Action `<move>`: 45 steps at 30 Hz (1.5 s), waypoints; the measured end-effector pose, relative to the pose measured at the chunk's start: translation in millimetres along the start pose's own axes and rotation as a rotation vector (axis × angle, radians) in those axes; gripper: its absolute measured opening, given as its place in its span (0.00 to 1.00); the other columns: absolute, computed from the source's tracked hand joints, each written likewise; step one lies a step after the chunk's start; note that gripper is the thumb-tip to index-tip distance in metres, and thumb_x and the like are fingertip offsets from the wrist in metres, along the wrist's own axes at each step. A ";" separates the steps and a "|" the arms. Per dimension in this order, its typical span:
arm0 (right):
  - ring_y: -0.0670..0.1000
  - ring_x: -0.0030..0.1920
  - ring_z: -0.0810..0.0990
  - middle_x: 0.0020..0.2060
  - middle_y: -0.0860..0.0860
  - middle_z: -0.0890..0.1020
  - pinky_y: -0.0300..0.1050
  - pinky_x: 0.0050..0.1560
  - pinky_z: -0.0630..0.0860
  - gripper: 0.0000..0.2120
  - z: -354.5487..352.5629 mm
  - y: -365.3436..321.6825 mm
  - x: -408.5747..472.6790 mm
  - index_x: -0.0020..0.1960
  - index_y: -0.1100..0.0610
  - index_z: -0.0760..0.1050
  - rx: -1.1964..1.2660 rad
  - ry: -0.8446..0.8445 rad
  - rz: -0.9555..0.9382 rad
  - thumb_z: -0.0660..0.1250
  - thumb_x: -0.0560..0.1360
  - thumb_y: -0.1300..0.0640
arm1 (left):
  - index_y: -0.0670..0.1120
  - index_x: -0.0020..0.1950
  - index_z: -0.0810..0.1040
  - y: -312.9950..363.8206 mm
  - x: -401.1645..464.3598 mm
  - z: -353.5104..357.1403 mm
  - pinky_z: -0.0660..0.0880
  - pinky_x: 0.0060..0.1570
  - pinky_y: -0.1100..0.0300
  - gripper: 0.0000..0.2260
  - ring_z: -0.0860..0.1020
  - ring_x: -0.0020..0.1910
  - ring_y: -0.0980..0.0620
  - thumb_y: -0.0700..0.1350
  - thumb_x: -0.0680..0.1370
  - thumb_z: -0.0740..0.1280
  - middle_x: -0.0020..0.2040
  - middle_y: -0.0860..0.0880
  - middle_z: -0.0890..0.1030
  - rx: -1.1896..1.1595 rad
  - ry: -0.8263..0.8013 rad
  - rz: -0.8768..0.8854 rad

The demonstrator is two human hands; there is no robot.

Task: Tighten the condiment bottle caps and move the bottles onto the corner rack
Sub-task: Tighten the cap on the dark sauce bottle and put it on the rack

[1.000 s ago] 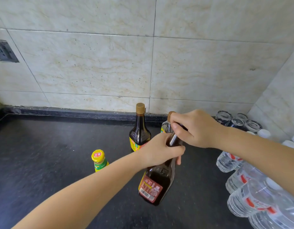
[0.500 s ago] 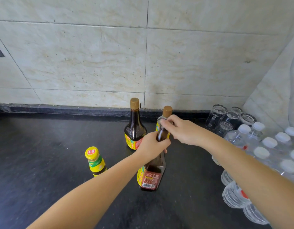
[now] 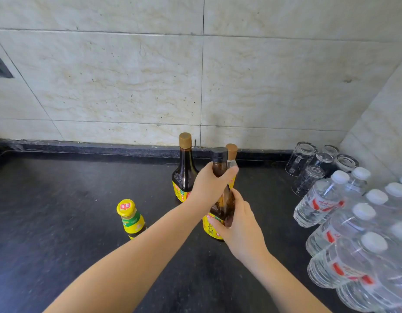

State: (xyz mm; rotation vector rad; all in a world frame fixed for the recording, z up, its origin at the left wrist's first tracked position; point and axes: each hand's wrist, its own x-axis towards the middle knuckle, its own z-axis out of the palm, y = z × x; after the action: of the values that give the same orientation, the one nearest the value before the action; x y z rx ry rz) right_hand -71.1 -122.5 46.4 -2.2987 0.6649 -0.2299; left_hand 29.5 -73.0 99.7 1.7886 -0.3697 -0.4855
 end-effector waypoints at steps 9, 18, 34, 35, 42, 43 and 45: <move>0.42 0.57 0.74 0.56 0.40 0.72 0.30 0.50 0.72 0.34 -40.3 2.3 8.1 0.70 0.46 0.58 0.385 -0.237 -0.024 0.71 0.69 0.49 | 0.53 0.60 0.71 -12.2 -21.9 -38.5 0.74 0.51 0.66 0.10 0.78 0.53 0.58 0.49 0.78 0.61 0.54 0.52 0.80 0.090 -0.172 0.101; 0.36 0.52 0.77 0.54 0.35 0.75 0.30 0.53 0.74 0.34 -37.9 4.1 5.3 0.68 0.43 0.60 0.446 -0.336 -0.148 0.73 0.67 0.50 | 0.64 0.61 0.63 -96.5 -116.6 -47.4 0.74 0.55 0.64 0.22 0.77 0.52 0.60 0.43 0.75 0.67 0.55 0.57 0.76 0.193 0.122 0.033; 0.29 0.52 0.75 0.53 0.34 0.77 0.26 0.51 0.73 0.30 89.9 -94.9 -97.9 0.63 0.39 0.62 0.453 -0.730 -0.374 0.74 0.68 0.53 | 0.64 0.62 0.62 -170.0 -297.8 -124.7 0.75 0.55 0.64 0.26 0.78 0.50 0.60 0.41 0.74 0.68 0.55 0.56 0.77 0.182 0.570 -0.133; 0.26 0.50 0.74 0.51 0.32 0.76 0.23 0.48 0.72 0.29 101.6 -107.0 -112.4 0.61 0.37 0.62 0.455 -0.745 -0.393 0.73 0.68 0.53 | 0.64 0.62 0.62 -173.6 -313.6 -135.1 0.75 0.56 0.63 0.26 0.78 0.50 0.60 0.42 0.74 0.68 0.55 0.56 0.76 0.183 0.581 -0.136; 0.31 0.52 0.76 0.51 0.35 0.78 0.28 0.48 0.75 0.28 182.7 -187.7 -212.0 0.61 0.39 0.64 0.447 -0.915 -0.491 0.73 0.66 0.50 | 0.65 0.61 0.63 -209.5 -430.0 -221.0 0.75 0.55 0.61 0.25 0.78 0.50 0.61 0.41 0.74 0.68 0.53 0.56 0.78 0.166 0.802 -0.224; 0.30 0.52 0.75 0.50 0.35 0.78 0.25 0.47 0.73 0.26 191.1 -198.8 -222.3 0.58 0.37 0.65 0.430 -0.935 -0.521 0.73 0.66 0.51 | 0.64 0.61 0.64 -213.8 -441.6 -230.9 0.75 0.54 0.62 0.24 0.78 0.50 0.61 0.41 0.74 0.68 0.52 0.55 0.78 0.147 0.837 -0.239; 0.30 0.53 0.74 0.51 0.34 0.78 0.22 0.46 0.71 0.25 207.3 -219.4 -238.6 0.55 0.33 0.64 0.391 -0.962 -0.576 0.73 0.67 0.51 | 0.64 0.59 0.65 -220.1 -458.4 -248.8 0.75 0.52 0.66 0.22 0.78 0.48 0.61 0.41 0.74 0.68 0.50 0.52 0.79 0.104 0.878 -0.259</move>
State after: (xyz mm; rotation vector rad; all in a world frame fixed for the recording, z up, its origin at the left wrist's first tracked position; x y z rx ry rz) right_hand -115.7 259.5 53.9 -1.8498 -0.4909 0.4367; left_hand -240.6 415.4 5.1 1.9705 0.4583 0.1750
